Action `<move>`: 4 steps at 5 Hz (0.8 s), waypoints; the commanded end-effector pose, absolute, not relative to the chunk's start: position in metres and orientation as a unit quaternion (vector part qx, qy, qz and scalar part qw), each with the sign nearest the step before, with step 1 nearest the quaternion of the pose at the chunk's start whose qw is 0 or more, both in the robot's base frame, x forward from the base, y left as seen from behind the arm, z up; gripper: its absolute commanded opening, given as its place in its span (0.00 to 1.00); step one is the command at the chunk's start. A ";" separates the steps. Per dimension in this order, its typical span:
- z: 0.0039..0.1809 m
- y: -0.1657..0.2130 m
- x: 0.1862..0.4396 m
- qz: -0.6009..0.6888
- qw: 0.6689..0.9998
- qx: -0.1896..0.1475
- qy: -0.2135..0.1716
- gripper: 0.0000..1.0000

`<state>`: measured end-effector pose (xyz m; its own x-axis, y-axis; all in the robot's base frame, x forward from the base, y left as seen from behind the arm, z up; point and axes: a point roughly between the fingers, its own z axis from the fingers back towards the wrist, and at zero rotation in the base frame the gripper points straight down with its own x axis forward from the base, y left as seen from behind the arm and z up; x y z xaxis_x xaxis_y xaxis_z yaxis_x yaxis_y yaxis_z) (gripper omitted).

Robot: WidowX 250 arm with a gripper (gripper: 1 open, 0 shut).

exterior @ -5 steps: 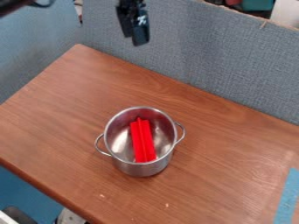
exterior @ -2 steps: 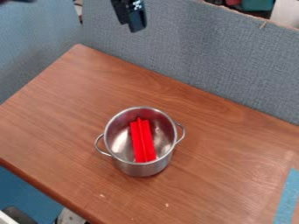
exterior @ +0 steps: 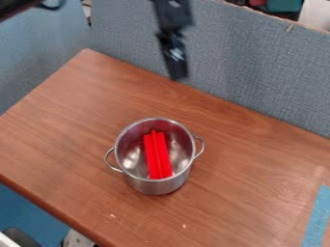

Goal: Put the red object in the metal pot

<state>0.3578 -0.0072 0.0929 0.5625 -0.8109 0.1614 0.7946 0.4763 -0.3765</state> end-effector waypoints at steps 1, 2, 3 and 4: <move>0.115 -0.036 0.346 -0.477 0.862 -0.170 -0.017 1.00; 0.095 -0.078 0.334 -0.392 0.905 -0.161 -0.033 1.00; 0.085 -0.075 0.342 -0.295 0.943 -0.147 -0.051 1.00; 0.083 -0.070 0.341 -0.380 0.912 -0.150 -0.037 1.00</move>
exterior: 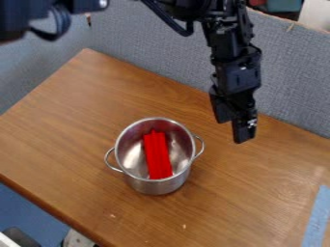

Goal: Put the red object in the metal pot

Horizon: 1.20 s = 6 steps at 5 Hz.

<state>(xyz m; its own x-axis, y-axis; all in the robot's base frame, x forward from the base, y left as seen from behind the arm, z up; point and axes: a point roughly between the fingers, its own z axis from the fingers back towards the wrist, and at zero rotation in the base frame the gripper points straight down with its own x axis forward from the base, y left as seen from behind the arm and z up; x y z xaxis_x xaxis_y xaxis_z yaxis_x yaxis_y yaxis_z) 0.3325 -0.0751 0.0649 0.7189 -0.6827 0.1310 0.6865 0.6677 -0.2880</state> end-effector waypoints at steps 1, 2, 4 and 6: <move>0.084 -0.064 0.339 -0.446 0.882 -0.151 -0.026 1.00; 0.103 -0.062 0.361 -0.427 0.893 -0.139 -0.021 1.00; 0.139 -0.063 0.384 -0.353 0.926 -0.133 -0.034 1.00; 0.158 -0.062 0.382 -0.265 0.954 -0.137 -0.032 1.00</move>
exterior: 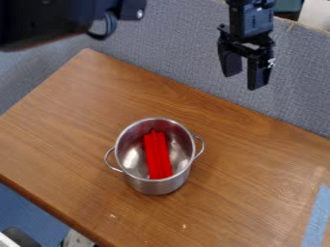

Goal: Put the red object in the metal pot

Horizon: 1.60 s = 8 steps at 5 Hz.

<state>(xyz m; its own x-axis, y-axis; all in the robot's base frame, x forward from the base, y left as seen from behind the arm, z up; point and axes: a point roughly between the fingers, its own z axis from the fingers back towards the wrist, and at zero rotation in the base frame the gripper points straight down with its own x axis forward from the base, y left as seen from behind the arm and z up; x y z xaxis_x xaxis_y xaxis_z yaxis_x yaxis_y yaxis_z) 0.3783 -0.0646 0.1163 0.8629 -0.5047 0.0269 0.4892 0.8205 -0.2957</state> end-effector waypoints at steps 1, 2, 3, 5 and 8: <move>0.166 -0.046 0.373 -0.295 0.945 -0.142 -0.020 1.00; 0.174 -0.028 0.368 -0.321 0.937 -0.138 -0.008 1.00; 0.165 -0.013 0.350 -0.362 0.922 -0.137 0.018 1.00; 0.154 -0.007 0.314 -0.274 0.956 -0.107 0.004 1.00; 0.119 0.022 0.314 -0.153 0.982 -0.099 -0.052 1.00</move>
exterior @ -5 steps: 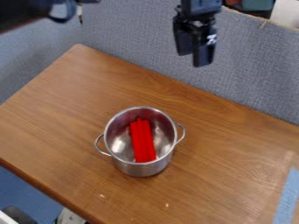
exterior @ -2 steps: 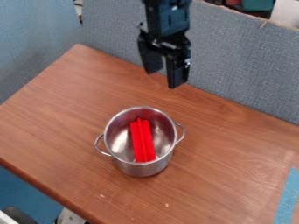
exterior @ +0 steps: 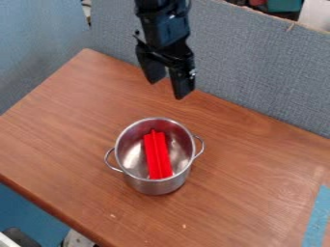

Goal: Put the red object in the metal pot

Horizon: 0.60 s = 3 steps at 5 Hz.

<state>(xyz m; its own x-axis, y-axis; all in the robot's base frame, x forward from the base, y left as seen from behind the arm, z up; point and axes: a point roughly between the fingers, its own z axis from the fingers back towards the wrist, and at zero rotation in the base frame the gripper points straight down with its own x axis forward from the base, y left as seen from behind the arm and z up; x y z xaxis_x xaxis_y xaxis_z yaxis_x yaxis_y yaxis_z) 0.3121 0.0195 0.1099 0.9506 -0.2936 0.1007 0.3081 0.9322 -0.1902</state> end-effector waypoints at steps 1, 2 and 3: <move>0.106 0.029 0.315 -0.130 0.986 -0.098 -0.034 1.00; 0.103 0.025 0.302 -0.073 0.992 -0.098 -0.043 1.00; 0.111 0.021 0.297 -0.021 0.993 -0.095 -0.063 1.00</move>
